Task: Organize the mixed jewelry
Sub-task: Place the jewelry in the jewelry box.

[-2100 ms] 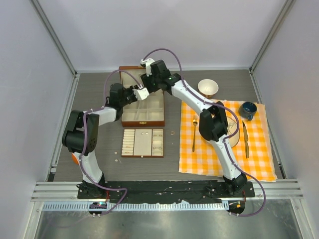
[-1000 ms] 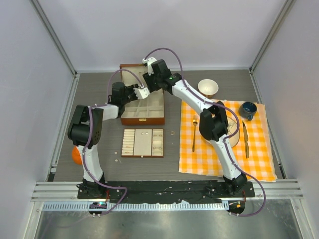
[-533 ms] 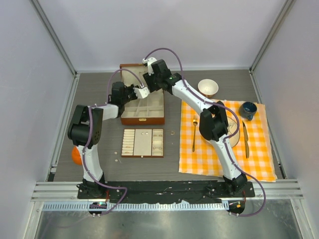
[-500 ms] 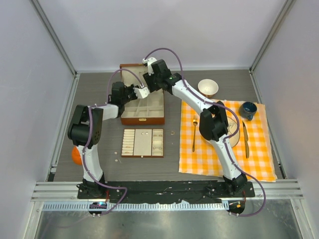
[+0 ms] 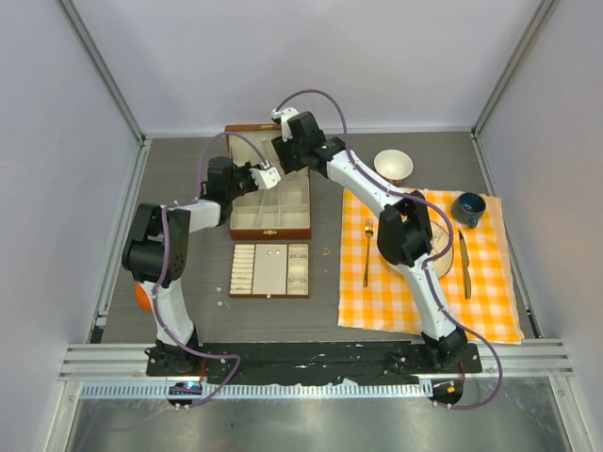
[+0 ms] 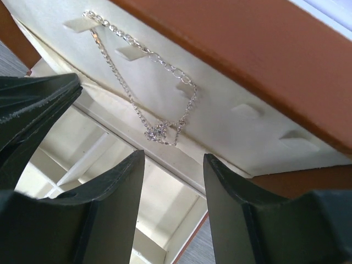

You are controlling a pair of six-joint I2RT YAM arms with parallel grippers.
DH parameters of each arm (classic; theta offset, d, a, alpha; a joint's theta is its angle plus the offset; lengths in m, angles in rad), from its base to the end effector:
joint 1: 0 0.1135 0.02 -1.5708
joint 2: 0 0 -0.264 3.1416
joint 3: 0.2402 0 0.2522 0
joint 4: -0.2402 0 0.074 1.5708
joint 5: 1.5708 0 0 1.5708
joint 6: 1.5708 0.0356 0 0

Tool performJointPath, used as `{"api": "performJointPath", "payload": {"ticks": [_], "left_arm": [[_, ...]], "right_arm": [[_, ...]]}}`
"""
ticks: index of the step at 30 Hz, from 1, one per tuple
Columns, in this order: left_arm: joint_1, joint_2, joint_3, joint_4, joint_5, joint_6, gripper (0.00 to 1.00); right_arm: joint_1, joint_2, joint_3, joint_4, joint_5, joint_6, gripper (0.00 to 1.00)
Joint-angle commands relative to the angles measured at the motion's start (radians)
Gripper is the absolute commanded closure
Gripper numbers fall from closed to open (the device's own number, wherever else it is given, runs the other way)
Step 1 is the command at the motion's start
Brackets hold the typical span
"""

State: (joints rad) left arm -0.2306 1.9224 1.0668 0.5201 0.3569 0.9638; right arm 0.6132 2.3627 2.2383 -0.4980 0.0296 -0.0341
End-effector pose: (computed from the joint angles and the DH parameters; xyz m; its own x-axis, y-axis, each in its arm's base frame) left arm 0.4043 -0.1077 0.1804 0.2569 0.7302 -0.6331 0.5686 0.4155 0.7100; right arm 0.4483 0.3142 0.2642 -0.4576 -0.3636 -0.8114 -0.5715 0.8194 -0.0449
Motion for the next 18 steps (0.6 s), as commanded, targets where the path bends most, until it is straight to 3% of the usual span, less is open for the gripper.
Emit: {"api": "performJointPath", "payload": {"ticks": [1, 18], "left_arm": [[-0.010, -0.046, -0.033, -0.006, 0.090, -0.045, 1.00], [-0.010, -0.088, -0.068, 0.015, 0.103, -0.083, 1.00]], "right_arm": [[-0.003, -0.042, 0.030, 0.026, -0.046, 0.028, 0.47], [0.016, -0.005, 0.056, 0.024, -0.033, 0.025, 0.47]]}}
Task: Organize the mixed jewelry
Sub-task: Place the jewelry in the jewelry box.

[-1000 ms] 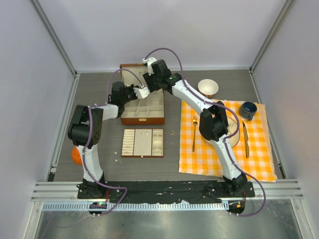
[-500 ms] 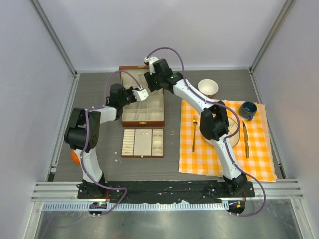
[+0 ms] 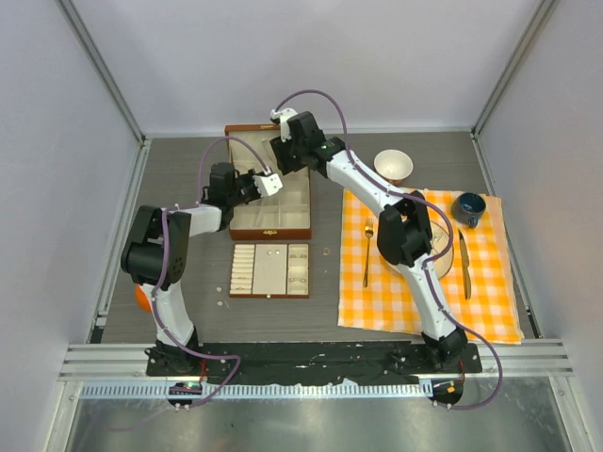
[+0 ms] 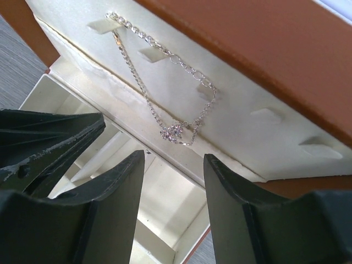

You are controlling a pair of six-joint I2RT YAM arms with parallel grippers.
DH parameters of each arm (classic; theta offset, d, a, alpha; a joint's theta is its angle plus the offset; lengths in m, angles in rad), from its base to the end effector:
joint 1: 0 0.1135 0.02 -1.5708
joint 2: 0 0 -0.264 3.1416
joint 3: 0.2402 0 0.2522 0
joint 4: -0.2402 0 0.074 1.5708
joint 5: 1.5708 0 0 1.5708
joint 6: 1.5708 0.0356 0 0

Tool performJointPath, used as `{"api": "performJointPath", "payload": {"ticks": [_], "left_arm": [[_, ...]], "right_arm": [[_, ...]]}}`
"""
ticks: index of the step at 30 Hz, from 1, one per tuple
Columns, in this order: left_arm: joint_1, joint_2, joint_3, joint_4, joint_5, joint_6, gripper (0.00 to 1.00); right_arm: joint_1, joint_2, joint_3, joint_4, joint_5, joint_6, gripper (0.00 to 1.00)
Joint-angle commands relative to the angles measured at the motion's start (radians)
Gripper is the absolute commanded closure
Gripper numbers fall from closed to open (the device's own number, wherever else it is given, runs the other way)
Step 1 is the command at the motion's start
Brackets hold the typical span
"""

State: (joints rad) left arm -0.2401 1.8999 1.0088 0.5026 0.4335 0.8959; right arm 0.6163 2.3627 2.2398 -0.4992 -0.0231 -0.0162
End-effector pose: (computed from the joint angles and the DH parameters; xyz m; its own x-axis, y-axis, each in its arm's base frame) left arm 0.3892 -0.1107 0.1703 0.2334 0.6723 -0.7025 0.6580 0.4227 0.6232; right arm 0.4462 0.3171 0.2646 -0.4659 -0.3498 -0.8128 -0.6008 0.7994 0.0003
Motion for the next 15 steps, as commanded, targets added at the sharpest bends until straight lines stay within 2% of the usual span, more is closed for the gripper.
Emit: {"api": "performJointPath", "payload": {"ticks": [1, 6, 15], "left_arm": [[-0.001, -0.070, -0.012, 0.033, 0.025, -0.015, 1.00], [-0.001, -0.088, -0.027, 0.050, -0.004, -0.020, 1.00], [0.008, -0.128, -0.064, 0.073, -0.029, -0.041, 1.00]], "right_arm": [[0.017, -0.002, 0.057, 0.025, 0.020, -0.001, 0.47], [0.051, 0.027, 0.084, 0.025, 0.155, -0.036, 0.47], [0.079, 0.067, 0.095, 0.033, 0.265, -0.074, 0.47]]}}
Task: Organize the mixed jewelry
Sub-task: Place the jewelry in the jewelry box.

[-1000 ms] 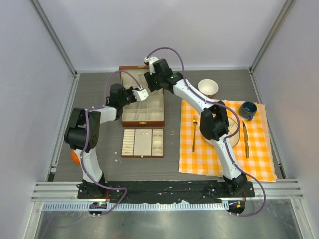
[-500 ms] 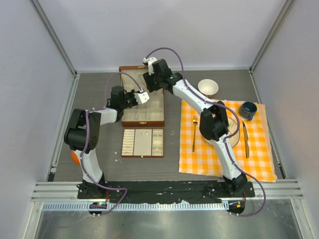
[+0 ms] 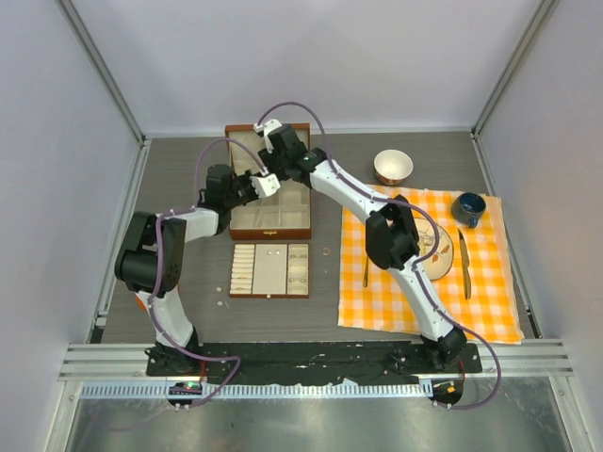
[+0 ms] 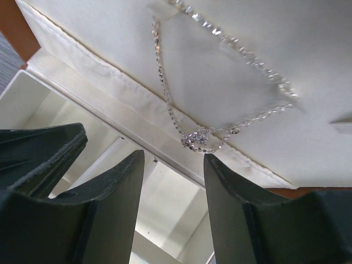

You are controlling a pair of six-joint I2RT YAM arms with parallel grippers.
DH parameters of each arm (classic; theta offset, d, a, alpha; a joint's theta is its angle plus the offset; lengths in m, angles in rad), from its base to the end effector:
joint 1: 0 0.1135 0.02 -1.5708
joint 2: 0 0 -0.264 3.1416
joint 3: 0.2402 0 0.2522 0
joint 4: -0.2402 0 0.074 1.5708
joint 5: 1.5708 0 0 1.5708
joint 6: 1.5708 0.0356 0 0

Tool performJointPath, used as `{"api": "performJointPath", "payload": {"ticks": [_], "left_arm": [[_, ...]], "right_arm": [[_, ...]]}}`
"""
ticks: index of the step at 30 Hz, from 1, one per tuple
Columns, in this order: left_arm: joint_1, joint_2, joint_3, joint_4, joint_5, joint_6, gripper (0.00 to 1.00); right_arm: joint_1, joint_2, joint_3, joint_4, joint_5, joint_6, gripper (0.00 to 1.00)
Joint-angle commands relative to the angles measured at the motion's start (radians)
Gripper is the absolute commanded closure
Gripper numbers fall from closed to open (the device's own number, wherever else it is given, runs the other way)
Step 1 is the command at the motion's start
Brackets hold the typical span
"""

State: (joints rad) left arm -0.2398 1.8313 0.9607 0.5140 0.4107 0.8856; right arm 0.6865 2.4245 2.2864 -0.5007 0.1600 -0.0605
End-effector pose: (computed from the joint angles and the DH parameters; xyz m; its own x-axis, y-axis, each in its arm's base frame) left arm 0.3771 -0.1068 0.1827 0.2354 0.6733 -0.7009 0.6304 0.4432 0.6374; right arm 0.4348 0.3490 0.2476 -0.4285 -0.4283 -0.7956 -0.5537 0.8203 -0.1434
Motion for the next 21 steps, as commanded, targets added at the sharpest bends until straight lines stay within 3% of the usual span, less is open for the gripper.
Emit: {"api": "performJointPath", "payload": {"ticks": [1, 17, 21], "left_arm": [[0.011, -0.064, -0.020, 0.063, -0.009, -0.031, 1.00], [0.020, -0.070, -0.027, 0.069, -0.023, -0.050, 1.00], [0.020, -0.066, -0.022, 0.072, -0.026, -0.054, 1.00]], "right_arm": [[0.010, 0.008, 0.051, 0.039, 0.101, -0.032, 0.47], [0.036, 0.047, 0.082, 0.080, 0.219, -0.071, 0.53], [0.047, 0.053, 0.096, 0.091, 0.230, -0.087, 0.59]]}}
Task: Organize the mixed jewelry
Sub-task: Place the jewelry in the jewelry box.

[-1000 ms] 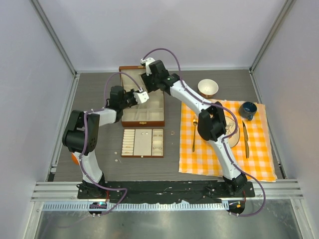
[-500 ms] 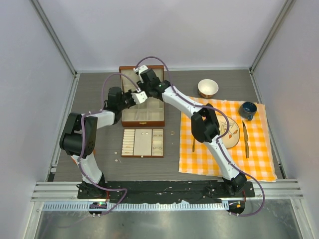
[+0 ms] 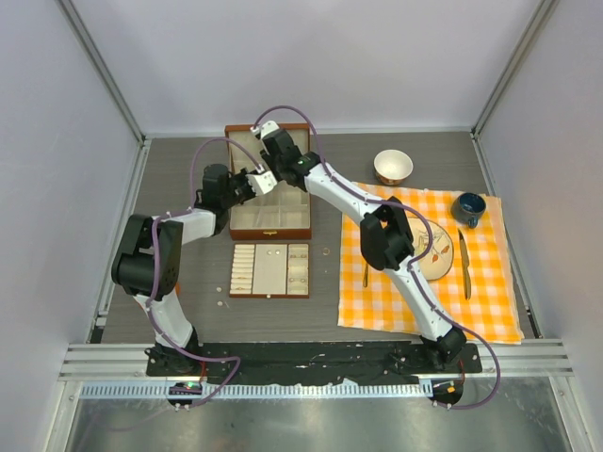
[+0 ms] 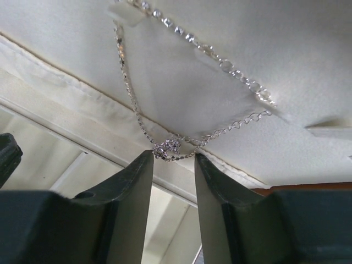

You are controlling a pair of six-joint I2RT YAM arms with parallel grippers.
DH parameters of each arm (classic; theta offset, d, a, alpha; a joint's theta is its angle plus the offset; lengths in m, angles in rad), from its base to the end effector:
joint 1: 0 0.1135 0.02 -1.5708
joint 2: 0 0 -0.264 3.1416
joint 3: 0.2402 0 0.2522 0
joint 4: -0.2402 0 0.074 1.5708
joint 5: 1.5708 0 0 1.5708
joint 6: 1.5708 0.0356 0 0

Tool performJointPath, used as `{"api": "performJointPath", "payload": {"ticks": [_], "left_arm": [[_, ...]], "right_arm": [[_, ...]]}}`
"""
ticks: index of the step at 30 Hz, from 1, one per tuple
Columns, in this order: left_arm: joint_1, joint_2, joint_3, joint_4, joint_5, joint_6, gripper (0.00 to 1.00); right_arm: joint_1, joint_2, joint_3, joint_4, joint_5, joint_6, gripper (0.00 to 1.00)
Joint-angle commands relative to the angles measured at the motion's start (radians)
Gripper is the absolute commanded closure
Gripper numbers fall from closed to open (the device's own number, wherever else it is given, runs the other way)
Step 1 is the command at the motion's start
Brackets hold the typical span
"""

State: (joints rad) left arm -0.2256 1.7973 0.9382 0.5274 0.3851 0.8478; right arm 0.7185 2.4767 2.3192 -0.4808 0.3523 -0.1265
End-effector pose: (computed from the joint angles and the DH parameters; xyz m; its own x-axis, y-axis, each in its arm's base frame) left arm 0.3731 -0.0994 0.1896 0.2050 0.6659 -0.7173 0.6042 0.4904 0.6280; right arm 0.4337 0.3629 0.2332 -0.3933 -0.5012 -0.7708 -0.4625 0.8324 -0.3053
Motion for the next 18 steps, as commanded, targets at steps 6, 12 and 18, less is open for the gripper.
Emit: {"api": "performJointPath", "payload": {"ticks": [6, 12, 18], "left_arm": [[0.006, -0.032, 0.002, 0.059, -0.006, -0.015, 1.00], [0.008, -0.021, 0.011, 0.072, -0.014, -0.038, 1.00], [0.014, -0.021, 0.031, 0.074, -0.020, -0.091, 1.00]], "right_arm": [[0.015, 0.010, 0.080, 0.079, 0.047, -0.032, 0.74], [0.015, 0.002, 0.086, 0.082, 0.053, -0.041, 0.88], [0.016, -0.024, 0.085, 0.080, 0.054, -0.044, 0.98]]}}
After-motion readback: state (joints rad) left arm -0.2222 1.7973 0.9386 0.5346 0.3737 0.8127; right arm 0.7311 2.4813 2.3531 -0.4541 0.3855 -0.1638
